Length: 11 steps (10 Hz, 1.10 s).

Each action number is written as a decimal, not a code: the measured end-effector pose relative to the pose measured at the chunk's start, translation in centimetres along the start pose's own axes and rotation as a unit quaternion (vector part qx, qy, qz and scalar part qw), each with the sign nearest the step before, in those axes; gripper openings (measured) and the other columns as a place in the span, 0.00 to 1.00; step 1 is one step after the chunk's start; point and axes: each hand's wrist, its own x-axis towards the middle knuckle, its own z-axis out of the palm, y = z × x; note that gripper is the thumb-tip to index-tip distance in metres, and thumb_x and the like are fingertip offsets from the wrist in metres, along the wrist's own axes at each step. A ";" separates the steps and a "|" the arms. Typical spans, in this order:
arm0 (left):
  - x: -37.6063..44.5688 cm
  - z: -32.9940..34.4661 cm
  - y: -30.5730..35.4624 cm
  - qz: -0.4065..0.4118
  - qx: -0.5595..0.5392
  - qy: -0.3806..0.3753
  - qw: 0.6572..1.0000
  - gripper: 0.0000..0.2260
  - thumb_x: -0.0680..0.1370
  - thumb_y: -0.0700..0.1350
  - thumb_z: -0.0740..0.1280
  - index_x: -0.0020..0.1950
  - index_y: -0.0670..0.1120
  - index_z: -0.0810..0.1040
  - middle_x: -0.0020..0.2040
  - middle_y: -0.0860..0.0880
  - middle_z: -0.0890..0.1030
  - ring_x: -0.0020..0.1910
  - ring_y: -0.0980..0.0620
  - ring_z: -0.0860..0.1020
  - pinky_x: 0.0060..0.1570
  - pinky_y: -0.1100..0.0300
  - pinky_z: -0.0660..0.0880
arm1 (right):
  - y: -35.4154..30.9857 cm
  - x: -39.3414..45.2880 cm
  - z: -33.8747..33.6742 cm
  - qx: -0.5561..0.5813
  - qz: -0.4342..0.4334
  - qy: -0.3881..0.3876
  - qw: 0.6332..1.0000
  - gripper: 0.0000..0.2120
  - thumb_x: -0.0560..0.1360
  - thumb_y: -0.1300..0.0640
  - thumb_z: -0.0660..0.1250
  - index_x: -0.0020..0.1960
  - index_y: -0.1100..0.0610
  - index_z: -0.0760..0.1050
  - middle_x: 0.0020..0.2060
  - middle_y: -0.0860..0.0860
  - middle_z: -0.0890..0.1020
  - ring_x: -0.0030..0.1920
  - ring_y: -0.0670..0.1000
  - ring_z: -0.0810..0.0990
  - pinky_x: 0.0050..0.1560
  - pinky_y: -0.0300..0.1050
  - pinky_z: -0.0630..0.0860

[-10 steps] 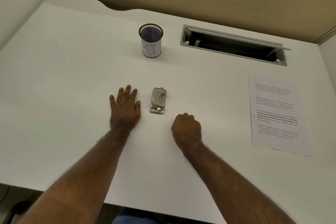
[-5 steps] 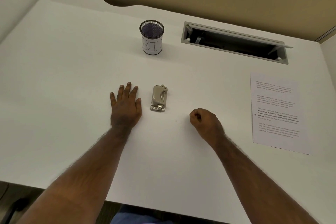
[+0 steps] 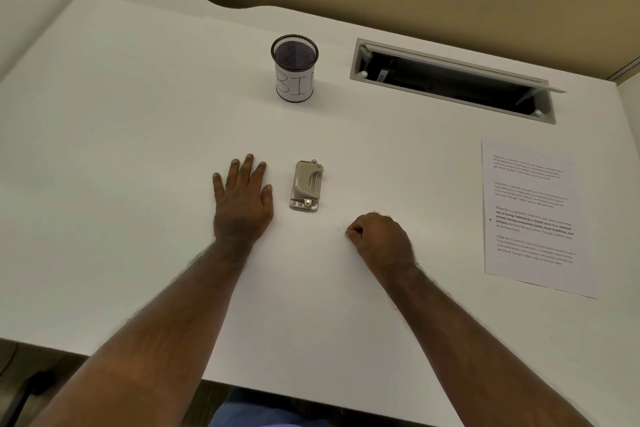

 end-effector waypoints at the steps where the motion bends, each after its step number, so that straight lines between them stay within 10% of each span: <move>1: 0.0 0.1 0.0 0.000 0.000 0.007 1.000 0.22 0.80 0.49 0.55 0.74 0.48 0.67 0.77 0.46 0.64 0.77 0.43 0.60 0.74 0.38 0.52 | -1.0 0.2 0.2 -0.030 0.007 0.010 0.999 0.10 0.76 0.55 0.62 0.44 0.54 0.81 0.45 0.50 0.83 0.48 0.54 0.79 0.45 0.45 0.76; 11: -0.1 -0.3 0.1 -0.001 0.008 -0.004 1.000 0.22 0.81 0.49 0.56 0.75 0.48 0.66 0.78 0.47 0.62 0.78 0.45 0.59 0.75 0.39 0.52 | -4.9 2.2 0.3 -0.137 -0.025 -0.012 0.990 0.05 0.70 0.64 0.64 0.45 0.60 0.76 0.46 0.56 0.83 0.48 0.59 0.81 0.40 0.43 0.67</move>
